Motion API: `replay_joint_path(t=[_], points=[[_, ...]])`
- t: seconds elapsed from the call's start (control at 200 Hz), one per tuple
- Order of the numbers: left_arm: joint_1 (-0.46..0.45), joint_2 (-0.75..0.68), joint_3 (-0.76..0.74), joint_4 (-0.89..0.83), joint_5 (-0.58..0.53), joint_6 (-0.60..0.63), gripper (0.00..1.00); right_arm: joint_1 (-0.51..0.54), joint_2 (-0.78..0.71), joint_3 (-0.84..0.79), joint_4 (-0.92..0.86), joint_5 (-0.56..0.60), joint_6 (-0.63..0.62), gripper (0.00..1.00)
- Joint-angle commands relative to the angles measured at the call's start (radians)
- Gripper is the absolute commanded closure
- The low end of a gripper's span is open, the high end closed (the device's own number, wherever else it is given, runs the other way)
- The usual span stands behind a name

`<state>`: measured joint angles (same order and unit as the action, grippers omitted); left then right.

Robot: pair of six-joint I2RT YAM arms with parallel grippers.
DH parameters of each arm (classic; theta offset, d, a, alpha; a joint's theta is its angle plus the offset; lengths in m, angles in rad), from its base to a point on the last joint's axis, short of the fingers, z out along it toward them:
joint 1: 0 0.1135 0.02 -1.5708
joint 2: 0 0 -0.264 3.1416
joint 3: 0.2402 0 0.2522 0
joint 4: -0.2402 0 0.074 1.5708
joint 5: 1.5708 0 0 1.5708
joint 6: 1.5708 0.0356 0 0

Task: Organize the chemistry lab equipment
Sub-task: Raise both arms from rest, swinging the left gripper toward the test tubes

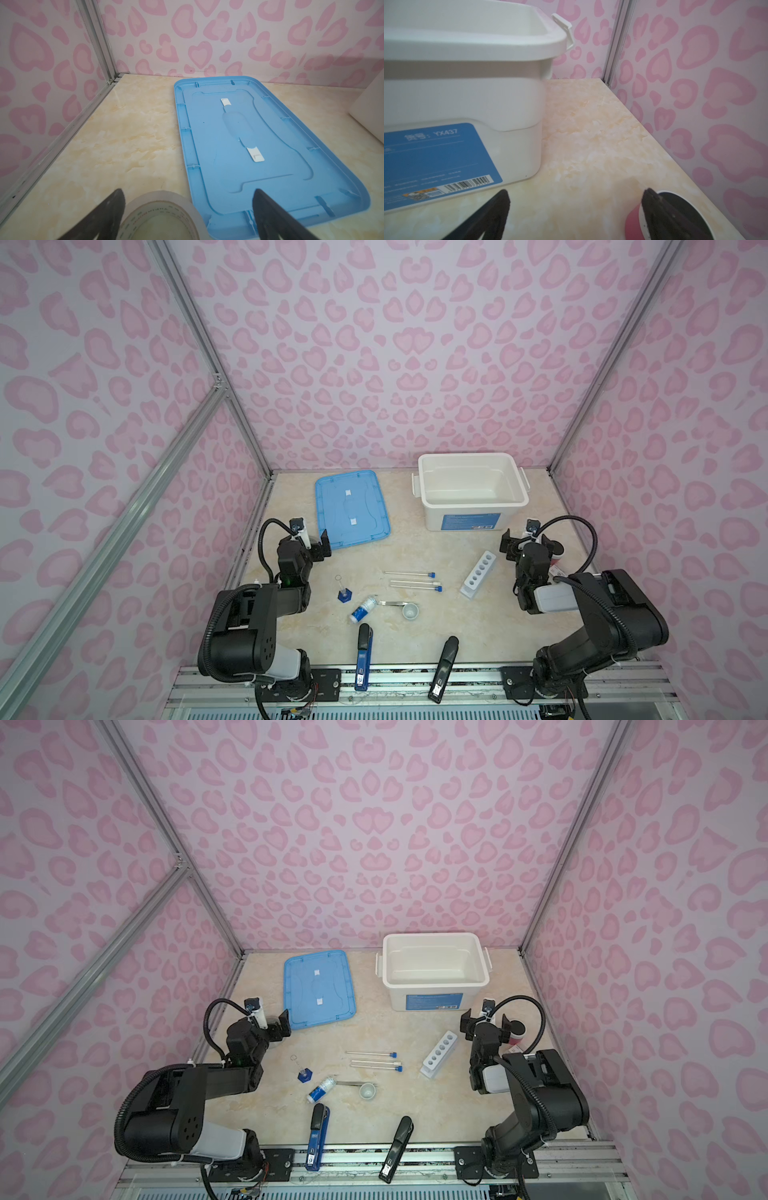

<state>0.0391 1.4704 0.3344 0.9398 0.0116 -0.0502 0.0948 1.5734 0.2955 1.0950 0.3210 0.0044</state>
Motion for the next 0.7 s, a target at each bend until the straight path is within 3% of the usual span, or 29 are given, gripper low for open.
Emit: replay_joint_path(t=[0.0, 0.435, 0.7], points=[[0.001, 0.003, 0.001, 0.031, -0.002, 0.006, 0.03, -0.001, 0.004, 0.002, 0.026, 0.005, 0.0, 0.0], [0.001, 0.002, 0.0, 0.031, -0.001, 0.006, 0.03, -0.007, 0.004, 0.007, 0.017, -0.006, 0.004, 0.0], [0.001, 0.003, 0.002, 0.03, 0.001, 0.006, 0.03, -0.039, -0.002, 0.022, -0.023, -0.082, 0.021, 0.0]])
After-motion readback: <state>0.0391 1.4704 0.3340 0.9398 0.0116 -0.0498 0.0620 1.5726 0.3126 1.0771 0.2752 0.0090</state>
